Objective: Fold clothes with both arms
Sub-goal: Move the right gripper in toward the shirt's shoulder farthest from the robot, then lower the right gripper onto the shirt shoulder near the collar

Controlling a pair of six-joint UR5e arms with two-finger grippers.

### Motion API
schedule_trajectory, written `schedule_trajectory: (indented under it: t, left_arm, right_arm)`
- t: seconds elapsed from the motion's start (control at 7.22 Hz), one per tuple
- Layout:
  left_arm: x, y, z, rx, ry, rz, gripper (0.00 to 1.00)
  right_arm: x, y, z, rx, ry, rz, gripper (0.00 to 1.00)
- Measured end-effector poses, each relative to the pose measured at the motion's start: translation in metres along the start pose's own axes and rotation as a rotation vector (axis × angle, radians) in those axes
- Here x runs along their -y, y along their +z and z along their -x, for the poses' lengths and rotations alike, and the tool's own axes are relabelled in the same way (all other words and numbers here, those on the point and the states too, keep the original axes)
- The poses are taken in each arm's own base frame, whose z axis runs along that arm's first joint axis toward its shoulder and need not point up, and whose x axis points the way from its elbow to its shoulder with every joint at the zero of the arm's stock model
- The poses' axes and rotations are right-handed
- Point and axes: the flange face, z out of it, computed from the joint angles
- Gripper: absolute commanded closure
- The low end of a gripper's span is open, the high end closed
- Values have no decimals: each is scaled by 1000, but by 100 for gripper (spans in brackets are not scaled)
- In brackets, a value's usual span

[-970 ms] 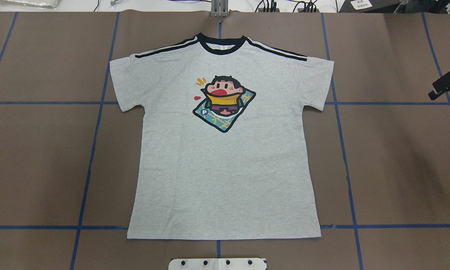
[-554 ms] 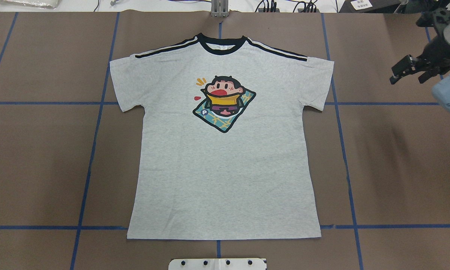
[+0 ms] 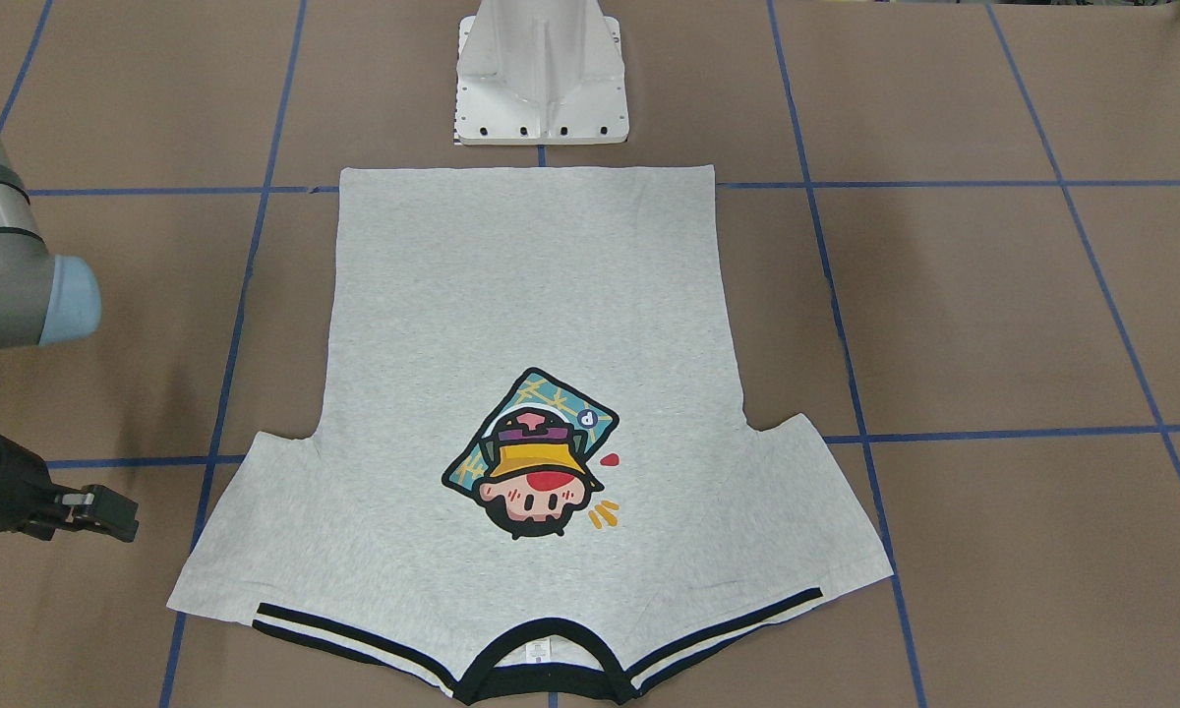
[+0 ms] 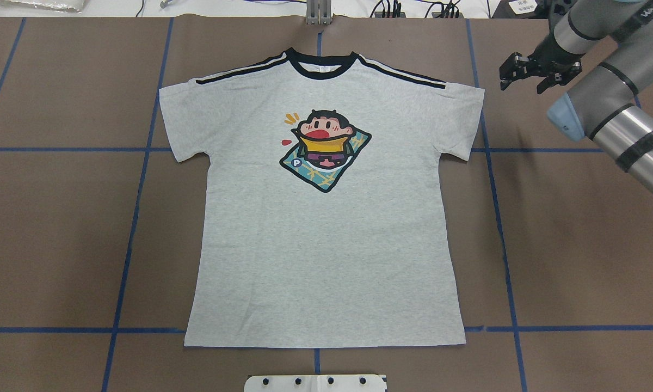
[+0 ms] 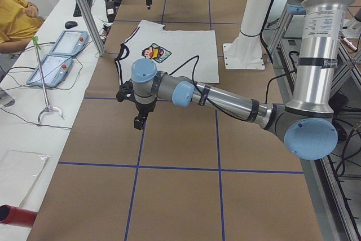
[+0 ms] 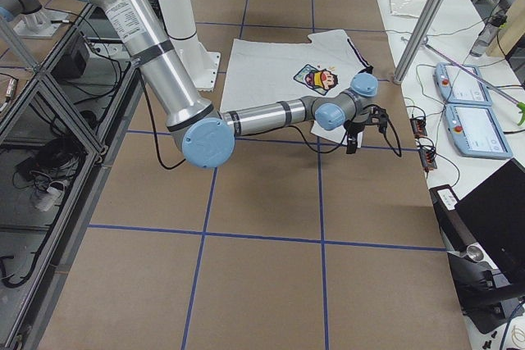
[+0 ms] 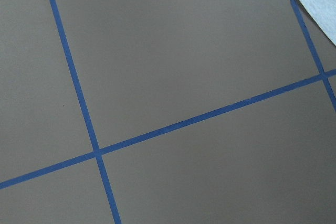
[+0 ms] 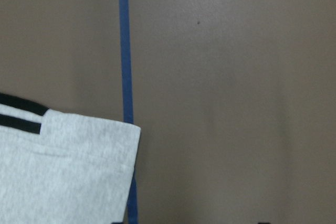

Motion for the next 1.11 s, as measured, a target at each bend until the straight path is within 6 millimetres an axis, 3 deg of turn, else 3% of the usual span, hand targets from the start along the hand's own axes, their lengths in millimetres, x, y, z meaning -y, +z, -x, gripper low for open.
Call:
schedule_trajectory:
  t: [0.69, 1.11]
  left_arm:
    - [1, 0, -5, -43, 2, -2, 0]
    - [1, 0, -4, -43, 5, -4, 0]
  right_arm:
    - [24, 37, 40, -5, 52, -49, 16]
    - [21, 61, 53, -35, 124, -33, 22]
